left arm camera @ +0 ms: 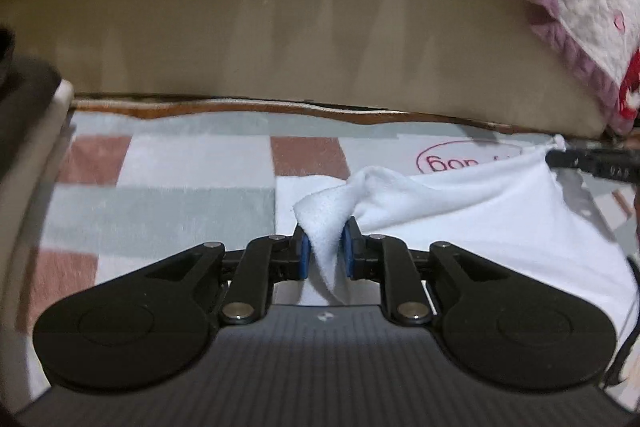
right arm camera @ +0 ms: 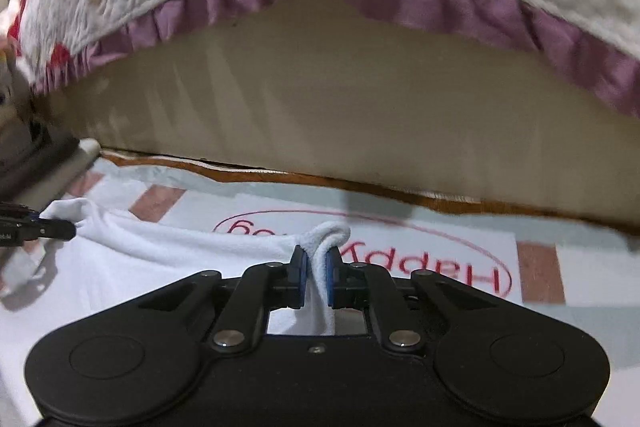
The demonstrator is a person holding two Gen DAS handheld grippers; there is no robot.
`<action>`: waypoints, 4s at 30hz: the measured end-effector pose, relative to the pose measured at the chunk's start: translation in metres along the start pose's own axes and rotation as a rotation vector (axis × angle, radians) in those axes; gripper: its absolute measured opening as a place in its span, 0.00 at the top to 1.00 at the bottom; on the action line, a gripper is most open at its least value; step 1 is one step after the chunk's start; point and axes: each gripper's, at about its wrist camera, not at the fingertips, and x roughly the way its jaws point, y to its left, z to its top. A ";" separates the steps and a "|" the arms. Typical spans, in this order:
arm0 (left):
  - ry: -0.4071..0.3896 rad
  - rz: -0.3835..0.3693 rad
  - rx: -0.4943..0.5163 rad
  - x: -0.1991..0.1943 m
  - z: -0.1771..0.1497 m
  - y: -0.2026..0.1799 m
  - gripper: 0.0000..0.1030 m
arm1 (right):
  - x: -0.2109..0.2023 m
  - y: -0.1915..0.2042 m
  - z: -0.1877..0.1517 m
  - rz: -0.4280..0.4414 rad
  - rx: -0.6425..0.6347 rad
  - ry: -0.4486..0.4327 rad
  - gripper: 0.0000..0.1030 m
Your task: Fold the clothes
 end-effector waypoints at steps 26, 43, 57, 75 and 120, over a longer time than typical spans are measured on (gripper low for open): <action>0.156 -0.288 -0.455 -0.034 -0.026 0.018 0.60 | -0.055 0.065 -0.045 0.132 -0.027 0.173 0.55; 0.105 -0.215 -0.552 0.036 -0.010 0.039 0.97 | -0.054 0.049 -0.075 0.234 -0.050 0.215 0.54; -0.132 -0.261 -0.454 -0.024 0.030 0.045 0.99 | -0.052 0.033 -0.079 0.311 -0.023 0.215 0.54; 0.158 -0.297 -0.412 -0.034 -0.012 0.039 0.64 | -0.066 0.069 -0.071 0.136 -0.179 0.216 0.48; 0.151 -0.062 -0.002 -0.093 -0.073 -0.036 0.37 | -0.128 0.117 -0.131 0.003 -0.660 0.092 0.34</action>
